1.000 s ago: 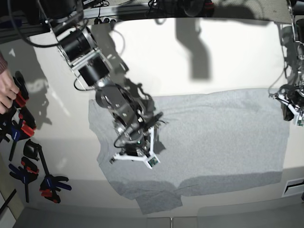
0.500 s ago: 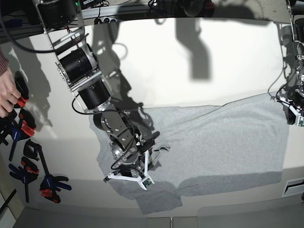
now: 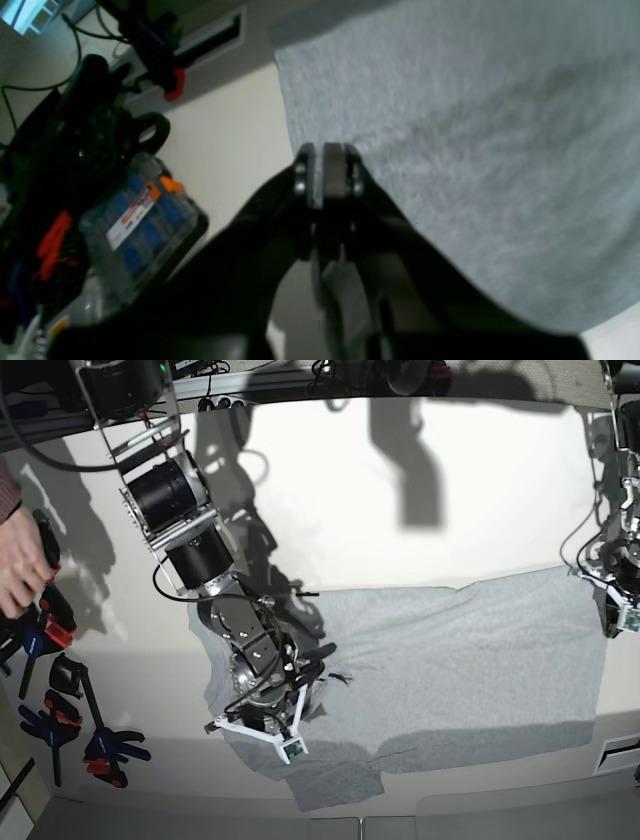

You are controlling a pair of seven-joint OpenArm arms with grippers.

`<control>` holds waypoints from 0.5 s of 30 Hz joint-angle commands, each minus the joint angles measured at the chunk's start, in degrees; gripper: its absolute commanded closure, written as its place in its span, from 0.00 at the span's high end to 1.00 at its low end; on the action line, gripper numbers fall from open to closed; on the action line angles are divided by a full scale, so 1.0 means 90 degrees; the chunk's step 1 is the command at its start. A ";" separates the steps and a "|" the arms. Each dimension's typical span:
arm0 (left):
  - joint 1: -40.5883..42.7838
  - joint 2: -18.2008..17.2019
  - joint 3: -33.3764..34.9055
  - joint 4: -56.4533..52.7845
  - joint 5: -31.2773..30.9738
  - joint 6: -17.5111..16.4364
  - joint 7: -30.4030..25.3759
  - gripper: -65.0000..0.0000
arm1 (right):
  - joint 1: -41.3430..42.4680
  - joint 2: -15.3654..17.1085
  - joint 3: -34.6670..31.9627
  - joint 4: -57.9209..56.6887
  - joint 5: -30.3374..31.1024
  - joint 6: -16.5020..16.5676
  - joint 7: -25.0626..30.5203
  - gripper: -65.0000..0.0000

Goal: Fold the T-shirt properly
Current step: 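Drag the right gripper's grasped edge across the shirt toward the hem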

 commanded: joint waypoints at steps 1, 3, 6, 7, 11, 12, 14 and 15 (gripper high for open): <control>-0.0102 -0.0151 -0.0061 -0.0068 -0.0058 0.0053 -0.0299 0.00 | 0.0214 -0.0027 0.0192 0.0087 -0.0129 -0.0170 0.0087 0.00; -0.0097 -0.0151 -0.0061 -0.0282 -0.0058 0.0049 -0.0806 0.00 | 0.0163 -0.0068 0.0493 0.0087 -0.0129 -0.0168 0.0114 0.00; -0.0097 -0.0146 -0.0061 -0.0374 -0.0058 0.0041 -0.1270 0.00 | 0.0104 -0.0068 0.0918 0.0087 -0.0124 -0.0148 0.0163 0.00; -0.0100 -0.0136 -0.0061 -0.0374 -0.0056 0.0041 -0.1311 0.00 | 0.0095 -0.0068 0.1035 0.0087 -0.0124 -0.0146 0.0163 0.00; -0.0143 -0.0095 -0.0056 -0.0374 -0.0044 0.0029 -0.1309 0.00 | 0.0075 -0.0066 0.1396 0.0085 -0.0053 0.0104 0.0160 0.00; -0.0187 -0.0078 -0.0056 -0.0379 0.0000 0.0039 -0.1304 0.00 | 0.0073 -0.0068 0.1460 0.0085 -0.0024 0.0211 0.0165 0.00; -0.0279 -0.0061 -0.0051 -0.0389 0.0151 0.0029 -0.1304 0.00 | 0.0075 -0.0083 0.1530 0.0085 0.0073 0.0401 0.0170 0.00; -0.0321 -0.0063 -0.0051 -0.0403 0.0240 0.0029 -0.1294 0.00 | 0.0075 -0.0085 0.1530 0.0085 0.0114 0.0498 0.0187 0.00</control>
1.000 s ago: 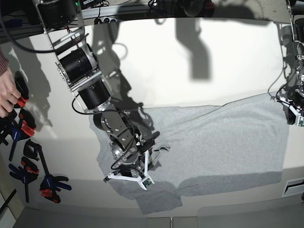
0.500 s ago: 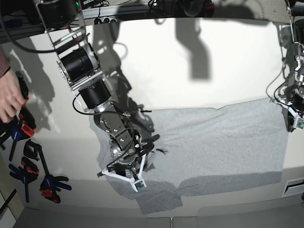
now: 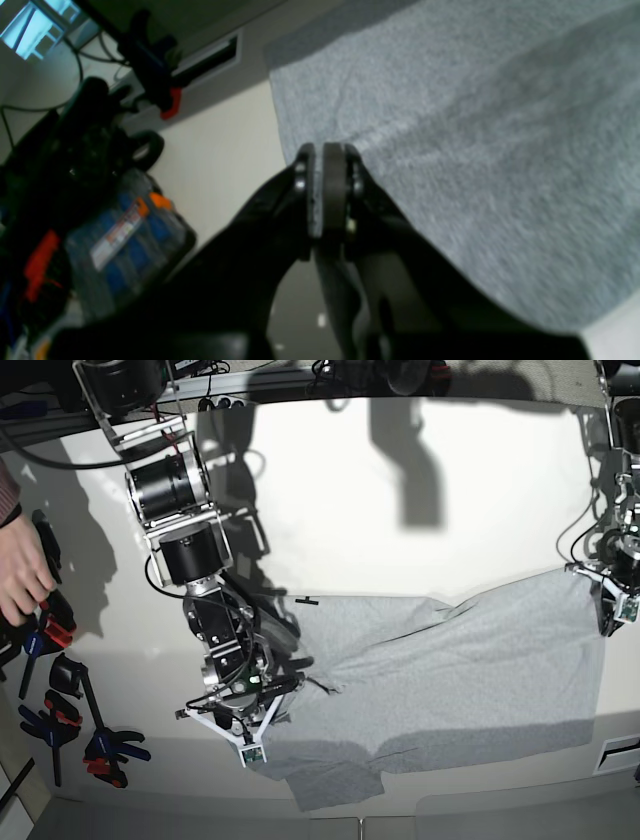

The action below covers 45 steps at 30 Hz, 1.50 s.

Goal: Fold the T-shirt properly
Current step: 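Drag the right gripper's grasped edge across the shirt toward the hem, then pull both grippers back toward the collar, straightening the shirt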

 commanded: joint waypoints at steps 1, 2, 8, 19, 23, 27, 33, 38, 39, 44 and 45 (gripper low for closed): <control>-0.0231 -0.0165 -0.0051 0.0085 -0.0015 0.0051 -0.0141 0.00 | 0.0257 -0.0019 0.0019 0.0092 -0.0002 0.0085 0.0172 0.00; -0.0284 -0.0168 -0.0051 0.0085 -0.0019 0.0053 -0.0078 0.00 | 0.0257 -0.0022 0.0017 0.0092 0.0029 0.0165 0.0185 0.00; -0.0629 -0.0294 0.0447 0.0083 -0.0036 0.0053 0.0158 0.00 | 0.0257 -0.0053 0.0017 0.0092 0.0075 0.0398 0.0216 0.00; -0.1241 -0.0408 0.2081 -0.0087 -0.0022 0.0818 0.0197 0.00 | 0.0260 -0.0141 0.0017 0.0092 0.0073 0.0459 0.0347 0.00; -0.1729 -0.0410 0.2079 -0.0806 -0.0019 0.0840 0.0202 0.00 | 0.0260 -0.0141 0.0017 0.0092 0.0073 0.0459 0.0352 0.00; -0.2171 -0.0410 0.2079 -0.1664 -0.0046 0.0835 0.0197 0.00 | 0.0260 -0.0143 0.0017 0.0092 0.0075 0.0459 0.0488 0.00; -0.2067 -0.0386 0.2079 -0.1957 -0.0272 0.0811 -0.0381 0.00 | 0.0260 -0.0141 0.0017 0.0092 0.0075 0.0459 0.0641 0.00; -0.2008 -0.0313 0.2079 -0.1957 -0.0476 0.0811 -0.0661 0.00 | 0.0260 -0.0141 0.0017 0.0092 0.0075 0.0459 0.0925 0.00; -0.2013 -0.0301 0.2079 -0.1957 -0.0476 0.0814 -0.0661 0.00 | 0.0260 -0.0141 0.0017 0.0092 0.0075 0.0459 0.0923 0.00; -0.2025 -0.0262 0.2079 -0.1957 -0.0474 0.0814 -0.0661 0.00 | 0.0260 -0.0138 0.0017 0.0092 0.0073 0.0459 0.1239 0.16; -0.2025 -0.0265 0.2079 -0.1957 -0.0474 0.0814 -0.0661 0.00 | 0.0260 -0.0138 0.0017 0.0092 0.0073 0.0461 0.1336 0.27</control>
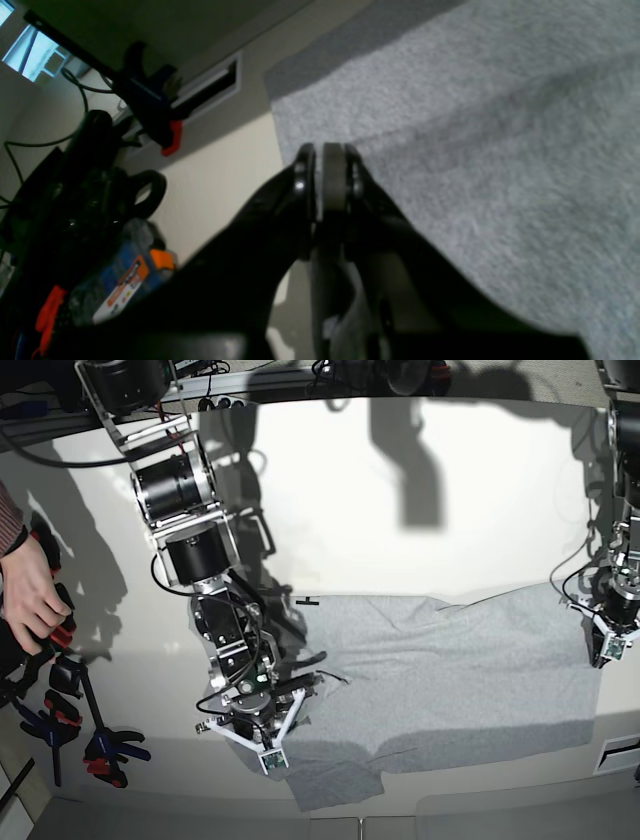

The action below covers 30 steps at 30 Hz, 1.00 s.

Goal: Fold the T-shirt properly
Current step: 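Pull both grippers back toward the collar, straightening the shirt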

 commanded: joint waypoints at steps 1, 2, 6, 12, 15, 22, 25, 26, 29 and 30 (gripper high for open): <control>-0.0175 -0.0148 -0.0049 0.0075 -0.0078 0.0102 -0.0155 0.03 | 0.0260 -0.0005 0.0027 0.0100 -0.0024 -0.0002 0.0223 0.37; -0.0175 -0.0151 -0.0049 0.0075 -0.0078 0.0102 -0.0155 0.09 | 0.0260 -0.0005 0.0027 0.0100 -0.0024 -0.0002 0.0279 0.44; -0.0175 -0.0151 -0.0049 0.0075 -0.0078 0.0102 -0.0153 0.21 | 0.0260 -0.0005 0.0027 0.0100 -0.0022 -0.0002 0.0279 0.48; -0.0231 -0.0168 -0.0049 0.0078 0.0136 0.0100 -0.0158 0.21 | 0.0260 -0.0005 0.0027 0.0100 0.0029 -0.0002 -0.0325 0.48; -0.0262 -0.0187 -0.0049 0.0090 -0.0406 0.0090 -0.0158 0.21 | 0.0260 -0.0002 0.0027 0.0100 0.0238 -0.0002 -0.0583 0.48; -0.0245 -0.0129 -0.0049 0.0240 -0.2378 -0.1727 0.0158 0.21 | 0.0090 0.0029 0.0032 0.0102 0.1207 0.0236 -0.1013 0.48; -0.0240 -0.0053 -0.0049 0.0260 -0.2771 -0.1836 0.0661 0.21 | -0.0151 0.0029 0.0034 0.0102 0.1212 0.0282 -0.1088 0.48; -0.0221 -0.0036 -0.0049 0.0260 -0.2892 -0.1836 0.0835 0.21 | -0.0240 0.0029 0.0034 0.0102 0.1212 0.0282 -0.1173 0.48; -0.0068 -0.0027 -0.0049 0.0257 -0.3089 -0.1836 0.0891 0.21 | -0.0537 0.0041 0.0034 0.0102 0.1209 0.0279 -0.1440 0.48; -0.0007 -0.0027 -0.0049 0.0257 -0.3087 -0.1836 0.0862 0.21 | -0.0639 0.0049 0.0051 0.0102 0.1209 0.0279 -0.1438 0.48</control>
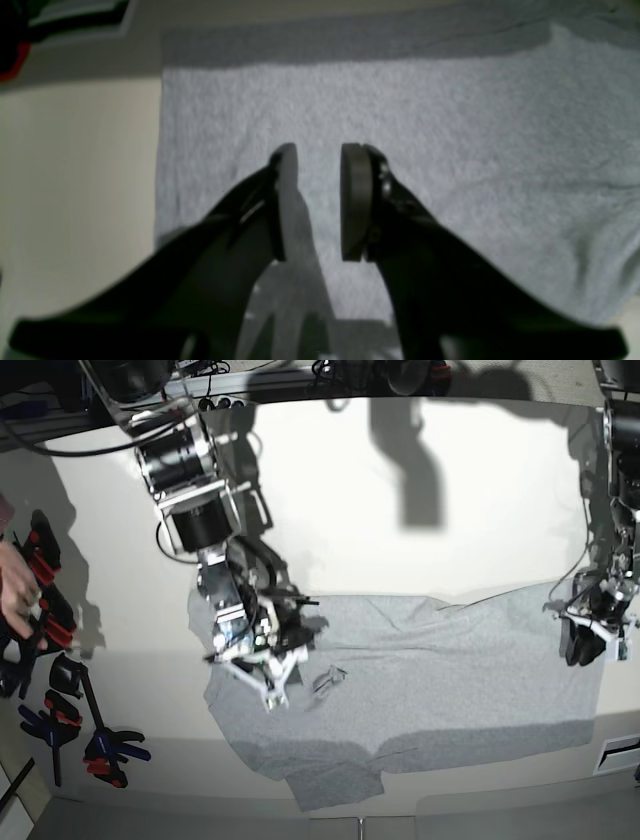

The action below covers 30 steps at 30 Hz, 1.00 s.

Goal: Fold the T-shirt properly
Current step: 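Pull both grippers back toward the collar, straightening the shirt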

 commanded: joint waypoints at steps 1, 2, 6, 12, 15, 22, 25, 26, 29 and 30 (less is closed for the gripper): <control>-0.0075 -0.0138 -0.0032 0.0078 -0.0080 -0.0012 -0.0177 0.21 | 0.0134 0.0000 0.0100 0.0100 0.0010 0.0039 0.0136 0.48; 0.0015 -0.0138 -0.0032 0.0078 -0.0080 -0.0010 -0.0172 0.21 | 0.0027 -0.0002 0.0204 0.0100 0.0012 0.0039 0.0163 0.48; 0.0427 -0.0138 -0.0034 0.0078 -0.0085 0.0029 -0.0168 0.21 | -0.0401 -0.0002 0.1030 0.0100 0.0012 0.0044 0.0430 0.48; 0.0962 -0.0141 -0.0044 0.0078 -0.0080 0.0206 -0.0172 0.21 | -0.0823 0.0002 0.2531 0.0100 -0.0036 0.0848 0.0444 0.48; 0.1146 -0.0138 -0.0044 0.0078 -0.0080 0.0204 -0.0143 0.21 | -0.0930 0.0073 0.2999 0.0102 -0.0032 0.1297 0.0325 0.48; 0.1700 -0.0141 -0.0044 0.0185 0.0189 0.0204 -0.0075 0.21 | -0.1350 0.0738 0.3084 0.0143 0.0153 0.1477 0.0219 0.48; 0.1928 -0.0155 -0.0044 0.0435 0.0469 0.0270 -0.0073 0.21 | -0.1613 0.1010 0.3077 0.0306 0.0372 0.1574 0.0219 0.48; 0.2006 -0.0160 -0.0044 0.0542 0.0476 0.0333 -0.0036 0.21 | -0.1705 0.1073 0.3075 0.0398 0.0367 0.1598 0.0194 0.48; 0.2307 -0.0199 -0.0044 0.0954 0.0471 0.0401 0.0163 0.21 | -0.2045 0.1248 0.3075 0.0804 0.0345 0.1678 0.0012 0.48; 0.2438 -0.0219 -0.0044 0.1120 0.0471 0.0398 0.0262 0.20 | -0.2174 0.1292 0.3075 0.0969 0.0342 0.1715 -0.0032 0.48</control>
